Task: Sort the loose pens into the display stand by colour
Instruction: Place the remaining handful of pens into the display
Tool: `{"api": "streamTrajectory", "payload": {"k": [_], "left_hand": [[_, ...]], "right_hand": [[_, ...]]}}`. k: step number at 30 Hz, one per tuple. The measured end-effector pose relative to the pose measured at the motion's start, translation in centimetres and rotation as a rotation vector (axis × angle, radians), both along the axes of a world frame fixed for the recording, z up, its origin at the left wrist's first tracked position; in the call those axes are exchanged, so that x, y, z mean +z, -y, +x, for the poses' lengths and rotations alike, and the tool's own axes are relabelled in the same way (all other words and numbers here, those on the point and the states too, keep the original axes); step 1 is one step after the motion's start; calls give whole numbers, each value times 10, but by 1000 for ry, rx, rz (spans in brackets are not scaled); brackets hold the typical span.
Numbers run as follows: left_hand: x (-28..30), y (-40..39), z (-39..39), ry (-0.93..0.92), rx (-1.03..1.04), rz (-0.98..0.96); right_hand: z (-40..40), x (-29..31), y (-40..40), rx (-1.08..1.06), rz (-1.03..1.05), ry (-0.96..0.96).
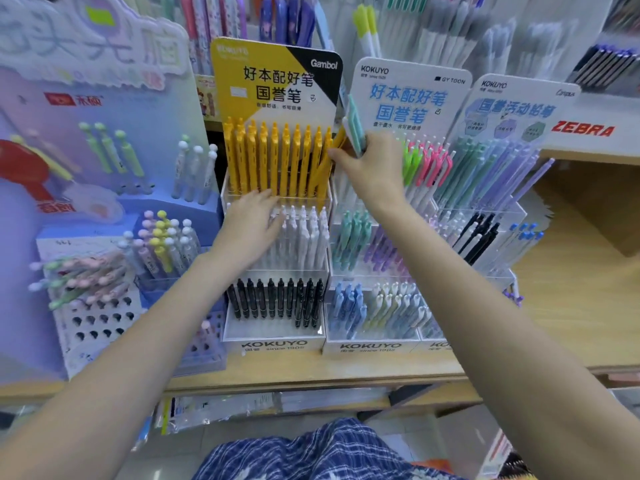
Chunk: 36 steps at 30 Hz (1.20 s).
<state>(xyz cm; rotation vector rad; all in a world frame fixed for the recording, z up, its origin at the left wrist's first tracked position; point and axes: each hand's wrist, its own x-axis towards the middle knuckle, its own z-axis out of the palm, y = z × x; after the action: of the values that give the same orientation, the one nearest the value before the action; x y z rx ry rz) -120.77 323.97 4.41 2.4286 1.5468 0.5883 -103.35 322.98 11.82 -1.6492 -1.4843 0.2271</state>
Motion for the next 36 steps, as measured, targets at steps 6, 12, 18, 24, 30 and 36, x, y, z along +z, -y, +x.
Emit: {"api": "streamTrajectory", "payload": {"k": [6, 12, 18, 24, 30, 36], "left_hand": [[-3, -1, -6, -45, -17, 44], [-5, -2, -3, -31, -1, 51], [-8, -4, -3, -27, 7, 59], [-12, -6, -2, -58, 10, 79], [-13, -6, -5, -53, -5, 97], [-3, -3, -1, 33, 15, 77]], "right_hand": [[-13, -17, -14, -62, -61, 237], [-13, 1, -17, -81, -161, 347], [-18, -5, -22, -75, -303, 394], [-39, -26, -19, -229, -280, 451], [-43, -41, -19, -217, -321, 424], [-16, -33, 11, 79, -223, -300]]}}
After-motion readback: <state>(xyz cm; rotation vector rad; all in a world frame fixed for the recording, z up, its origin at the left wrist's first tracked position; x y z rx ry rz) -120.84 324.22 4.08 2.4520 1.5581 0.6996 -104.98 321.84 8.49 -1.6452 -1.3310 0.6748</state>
